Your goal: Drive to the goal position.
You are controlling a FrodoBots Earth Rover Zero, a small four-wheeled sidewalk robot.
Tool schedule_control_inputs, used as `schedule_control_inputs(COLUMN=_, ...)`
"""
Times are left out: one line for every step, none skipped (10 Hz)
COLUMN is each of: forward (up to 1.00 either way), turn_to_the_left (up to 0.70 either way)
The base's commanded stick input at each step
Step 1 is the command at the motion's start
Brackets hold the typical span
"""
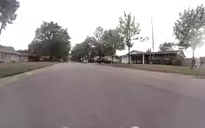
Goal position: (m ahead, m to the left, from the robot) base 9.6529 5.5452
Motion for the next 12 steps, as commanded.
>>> schedule_control_inputs(forward=0.68, turn_to_the_left=0.00)
schedule_control_inputs(forward=0.69, turn_to_the_left=0.00)
schedule_control_inputs(forward=0.69, turn_to_the_left=0.00)
schedule_control_inputs(forward=0.69, turn_to_the_left=0.00)
schedule_control_inputs(forward=0.69, turn_to_the_left=0.00)
schedule_control_inputs(forward=0.69, turn_to_the_left=0.00)
schedule_control_inputs(forward=0.70, turn_to_the_left=0.00)
schedule_control_inputs(forward=0.70, turn_to_the_left=0.00)
schedule_control_inputs(forward=0.70, turn_to_the_left=0.03)
schedule_control_inputs(forward=0.70, turn_to_the_left=0.09)
schedule_control_inputs(forward=0.70, turn_to_the_left=0.15)
schedule_control_inputs(forward=0.69, turn_to_the_left=0.21)
